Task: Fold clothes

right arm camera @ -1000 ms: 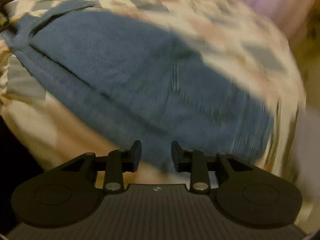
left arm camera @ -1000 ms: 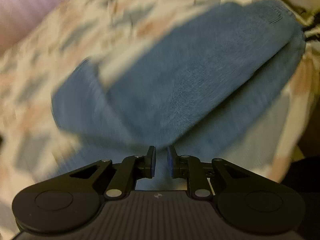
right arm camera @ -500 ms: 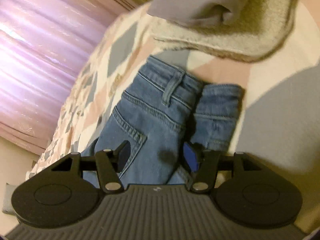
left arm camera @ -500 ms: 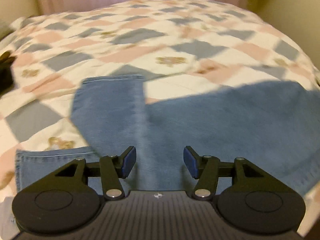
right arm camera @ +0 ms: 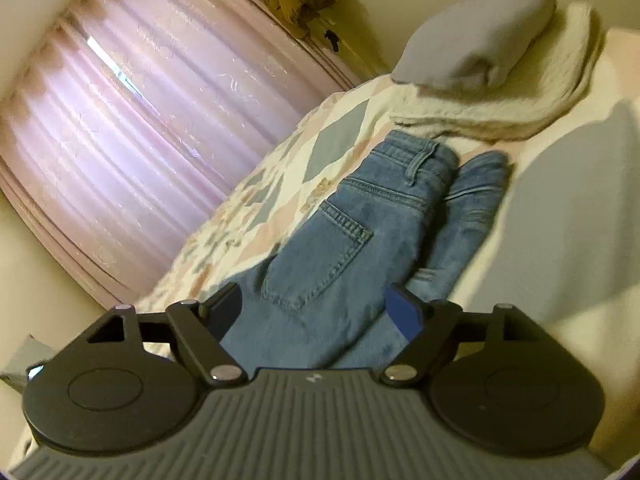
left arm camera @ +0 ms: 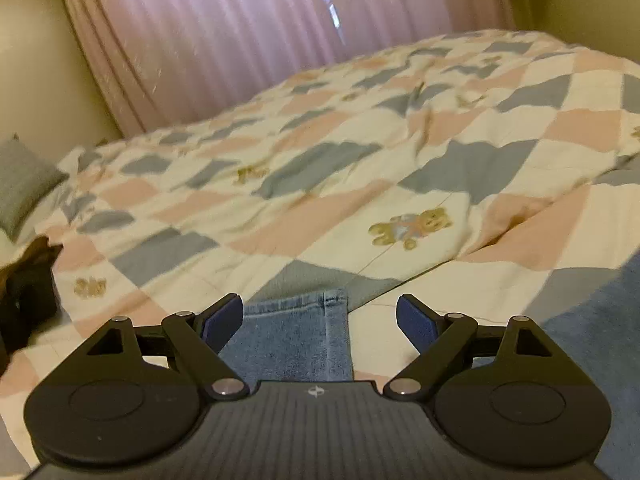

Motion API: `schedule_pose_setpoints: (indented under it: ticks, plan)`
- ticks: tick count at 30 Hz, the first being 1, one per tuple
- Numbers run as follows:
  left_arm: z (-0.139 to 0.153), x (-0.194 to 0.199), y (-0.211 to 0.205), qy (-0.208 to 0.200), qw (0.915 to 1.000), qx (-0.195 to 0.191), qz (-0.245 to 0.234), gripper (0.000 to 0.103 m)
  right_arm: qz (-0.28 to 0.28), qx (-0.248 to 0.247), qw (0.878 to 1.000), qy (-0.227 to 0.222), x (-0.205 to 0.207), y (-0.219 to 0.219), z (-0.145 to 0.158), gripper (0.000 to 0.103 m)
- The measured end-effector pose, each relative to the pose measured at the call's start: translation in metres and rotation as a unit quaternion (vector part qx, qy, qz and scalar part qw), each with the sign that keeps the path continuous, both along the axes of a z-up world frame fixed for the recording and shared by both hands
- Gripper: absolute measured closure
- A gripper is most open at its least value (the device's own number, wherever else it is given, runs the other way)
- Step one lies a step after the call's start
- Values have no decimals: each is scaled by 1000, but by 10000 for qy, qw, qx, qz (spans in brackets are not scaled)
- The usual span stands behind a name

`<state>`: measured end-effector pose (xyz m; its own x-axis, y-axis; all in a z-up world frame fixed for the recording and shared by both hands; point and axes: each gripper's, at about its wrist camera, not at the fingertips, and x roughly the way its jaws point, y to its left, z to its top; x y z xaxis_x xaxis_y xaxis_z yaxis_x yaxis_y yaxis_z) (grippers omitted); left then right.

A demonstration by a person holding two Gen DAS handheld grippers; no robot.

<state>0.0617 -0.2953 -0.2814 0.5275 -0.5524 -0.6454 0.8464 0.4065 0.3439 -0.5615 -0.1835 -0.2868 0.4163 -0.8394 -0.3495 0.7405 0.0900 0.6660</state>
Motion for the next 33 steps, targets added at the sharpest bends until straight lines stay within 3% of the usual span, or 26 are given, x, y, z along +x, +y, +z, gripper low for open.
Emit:
schedule_pose_setpoints:
  ticks: [7, 8, 9, 10, 11, 14, 17, 20, 22, 25, 28, 29, 31, 33]
  plan:
    - [-60, 32, -36, 78, 9950, 822, 559, 23, -313, -649, 9969, 305, -18, 12, 64, 16]
    - [-64, 35, -37, 66, 9945, 862, 595, 35, -345, -753, 9960, 342, -19, 12, 73, 11]
    - [-66, 38, -39, 89, 9942, 882, 605, 57, -365, -849, 9950, 380, -20, 12, 81, 8]
    - [-67, 41, -40, 111, 9940, 902, 615, 69, -357, -927, 9942, 420, -18, 12, 84, 8]
    - [-66, 43, -38, 150, 9943, 858, 621, 96, -348, -1005, 9933, 459, -17, 13, 88, 8]
    - [-49, 49, -19, 354, 9961, 490, 641, 95, -286, -1044, 9930, 467, -11, 14, 90, 8]
    - [-6, 66, 44, 924, 9893, -446, 1033, 96, -153, -946, 9949, 310, -7, 19, 89, 8]
    - [40, 86, 142, 1388, 9658, -1506, 1588, 97, -70, -938, 9952, 272, -1, 29, 89, 8]
    - [52, 101, 209, 1564, 9475, -1947, 1998, 96, -5, -857, 9962, 173, 4, 38, 86, 8]
    - [21, 127, 280, 2169, 9202, -1943, 2616, 85, 112, -667, 9977, -8, 13, 50, 78, 8]
    - [-35, 138, 330, 3223, 8772, -1956, 2972, 78, 337, -344, 9988, -77, 27, 59, 65, 8]
    - [-47, 133, 341, 3357, 8697, -2009, 3009, 77, 408, -223, 9989, 0, 32, 61, 61, 8]
    - [-59, 121, 354, 3387, 8636, -2221, 3001, 73, 493, -22, 9986, 173, 39, 64, 53, 8]
    - [-61, 113, 361, 3502, 8519, -2472, 3009, 64, 472, 163, 9984, 268, 40, 60, 45, 8]
